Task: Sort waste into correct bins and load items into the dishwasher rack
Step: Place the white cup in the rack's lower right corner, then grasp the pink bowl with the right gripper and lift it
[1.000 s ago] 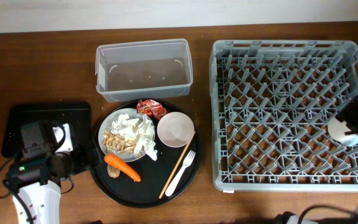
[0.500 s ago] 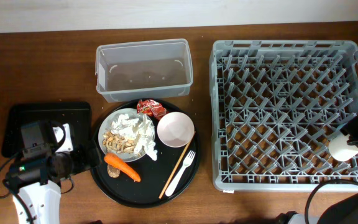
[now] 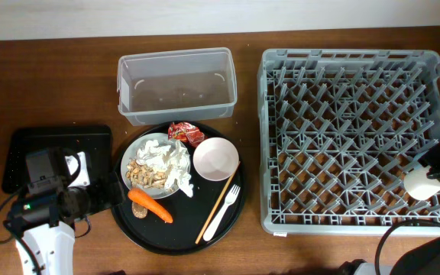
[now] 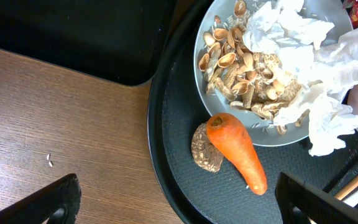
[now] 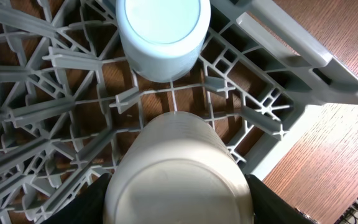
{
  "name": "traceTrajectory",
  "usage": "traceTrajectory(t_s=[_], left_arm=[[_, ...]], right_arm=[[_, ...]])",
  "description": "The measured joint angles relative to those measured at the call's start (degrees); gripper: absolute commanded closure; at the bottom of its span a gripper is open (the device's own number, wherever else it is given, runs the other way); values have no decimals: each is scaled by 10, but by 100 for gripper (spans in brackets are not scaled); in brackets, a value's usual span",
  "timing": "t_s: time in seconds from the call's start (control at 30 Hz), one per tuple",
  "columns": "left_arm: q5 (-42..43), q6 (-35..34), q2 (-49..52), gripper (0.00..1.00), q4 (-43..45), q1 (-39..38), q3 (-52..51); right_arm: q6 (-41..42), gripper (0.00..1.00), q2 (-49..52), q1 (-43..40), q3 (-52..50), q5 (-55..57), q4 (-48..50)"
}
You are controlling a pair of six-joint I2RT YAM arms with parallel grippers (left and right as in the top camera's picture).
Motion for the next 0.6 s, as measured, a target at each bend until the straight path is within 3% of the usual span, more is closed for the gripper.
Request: traceTrajectory(t_s=[0.47, 0.53, 0.6], left_arm=[[0, 0, 0, 1, 0, 0, 0], [0, 0, 0, 1, 0, 0, 0], [0, 0, 0, 1, 0, 0, 0]], right_arm=[[0, 45, 4, 0, -22, 13, 43], [2, 33, 11, 0, -29, 15, 45], [0, 29, 11, 0, -29, 16, 45]])
